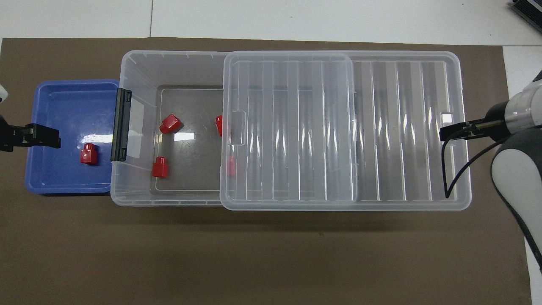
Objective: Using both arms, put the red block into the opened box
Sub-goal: 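Slide the clear lid away from the blue tray with the right gripper, then grasp the red block with the left gripper while the right gripper withdraws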
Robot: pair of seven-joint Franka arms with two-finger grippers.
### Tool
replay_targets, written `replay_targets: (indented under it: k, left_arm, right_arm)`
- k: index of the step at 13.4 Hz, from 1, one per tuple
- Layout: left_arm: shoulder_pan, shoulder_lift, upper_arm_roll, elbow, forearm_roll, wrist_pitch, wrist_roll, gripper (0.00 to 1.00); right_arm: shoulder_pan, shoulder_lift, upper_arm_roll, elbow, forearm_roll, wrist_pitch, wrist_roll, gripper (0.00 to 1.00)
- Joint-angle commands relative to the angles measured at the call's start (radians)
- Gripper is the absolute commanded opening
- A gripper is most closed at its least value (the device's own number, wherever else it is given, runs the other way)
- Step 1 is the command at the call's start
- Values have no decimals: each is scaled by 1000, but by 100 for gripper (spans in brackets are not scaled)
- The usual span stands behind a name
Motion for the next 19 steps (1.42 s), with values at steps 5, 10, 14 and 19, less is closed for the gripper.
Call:
replay_targets:
  k: [5, 10, 14, 19]
  left_arm:
    - [57, 165, -5, -151, 1, 361, 73, 100]
    - [88, 286, -4, -243, 1, 545, 141, 100]
    - [107, 285, -4, -318, 1, 583, 133, 100]
    - [106, 279, -4, -329, 1, 562, 127, 53]
  right_arm:
    - [37, 69, 4, 274, -54, -230, 278, 100]
    - [37, -12, 7, 195, -63, -249, 290, 100]
    - [37, -49, 7, 130, -56, -244, 286, 100]
    - [24, -56, 4, 115, -45, -229, 257, 100]
